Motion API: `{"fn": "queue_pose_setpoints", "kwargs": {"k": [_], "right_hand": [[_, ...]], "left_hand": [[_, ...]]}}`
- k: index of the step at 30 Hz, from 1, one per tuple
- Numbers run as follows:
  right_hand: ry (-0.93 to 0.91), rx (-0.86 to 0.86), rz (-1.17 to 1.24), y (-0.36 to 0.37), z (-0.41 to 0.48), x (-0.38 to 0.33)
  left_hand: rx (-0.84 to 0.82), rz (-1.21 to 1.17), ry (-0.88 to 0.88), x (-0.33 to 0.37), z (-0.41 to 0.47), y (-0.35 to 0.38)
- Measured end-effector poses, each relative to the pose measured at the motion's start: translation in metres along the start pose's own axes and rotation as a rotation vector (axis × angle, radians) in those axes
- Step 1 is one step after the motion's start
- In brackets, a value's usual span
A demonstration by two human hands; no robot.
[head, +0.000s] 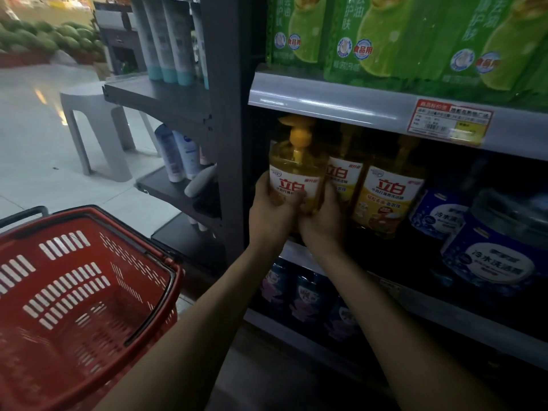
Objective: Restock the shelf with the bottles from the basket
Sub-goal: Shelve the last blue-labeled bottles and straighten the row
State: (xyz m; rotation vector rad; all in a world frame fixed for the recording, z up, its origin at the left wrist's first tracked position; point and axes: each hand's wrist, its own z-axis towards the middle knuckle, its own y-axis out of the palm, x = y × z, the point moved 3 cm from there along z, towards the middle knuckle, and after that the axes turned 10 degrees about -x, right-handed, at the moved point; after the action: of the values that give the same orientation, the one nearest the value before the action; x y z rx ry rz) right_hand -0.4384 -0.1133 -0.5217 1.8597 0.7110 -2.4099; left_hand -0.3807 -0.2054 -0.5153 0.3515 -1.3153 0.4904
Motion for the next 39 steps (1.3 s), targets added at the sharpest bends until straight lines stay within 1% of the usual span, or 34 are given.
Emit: {"fn": "queue_pose_setpoints", "kwargs": {"k": [3,6,8,12,18,23,27,35,37,39], "right_hand": [[0.065,-0.062,0.16,0.0,0.0,0.005],[0.093,-0.109,0.159,-0.002,-0.001,0.015],[0.108,-0.125,0.212,-0.002,-0.004,0.021],[0.141,-0.167,0.265,0.001,-0.004,0.027],[0.143,-0.212,0.328,0.006,0.0,0.028],[0.145,-0.227,0.402,0.017,0.0,0.025],[0.165,-0.214,0.415,0.023,0.003,0.025],[0.196,-0.251,0.417,0.021,0.001,0.022],[0.215,-0.251,0.39,0.019,0.0,0.022],[0.252,-0.214,0.316,0.012,-0.002,0.022]], "left_hand": [[-0.013,-0.038,-0.033,-0.001,0.001,0.003],[-0.018,-0.046,-0.062,-0.003,0.002,0.003],[-0.009,-0.066,-0.076,-0.003,0.0,0.002],[0.033,-0.128,-0.146,-0.008,-0.005,0.0],[0.08,-0.154,-0.236,-0.012,-0.005,-0.006],[0.092,-0.165,-0.24,-0.016,-0.005,-0.007],[0.089,-0.178,-0.231,-0.017,-0.002,-0.008],[0.051,-0.142,-0.222,-0.016,-0.005,-0.011],[0.027,-0.107,-0.221,-0.014,-0.007,-0.012],[0.01,-0.06,-0.211,-0.016,-0.011,-0.012]]}}
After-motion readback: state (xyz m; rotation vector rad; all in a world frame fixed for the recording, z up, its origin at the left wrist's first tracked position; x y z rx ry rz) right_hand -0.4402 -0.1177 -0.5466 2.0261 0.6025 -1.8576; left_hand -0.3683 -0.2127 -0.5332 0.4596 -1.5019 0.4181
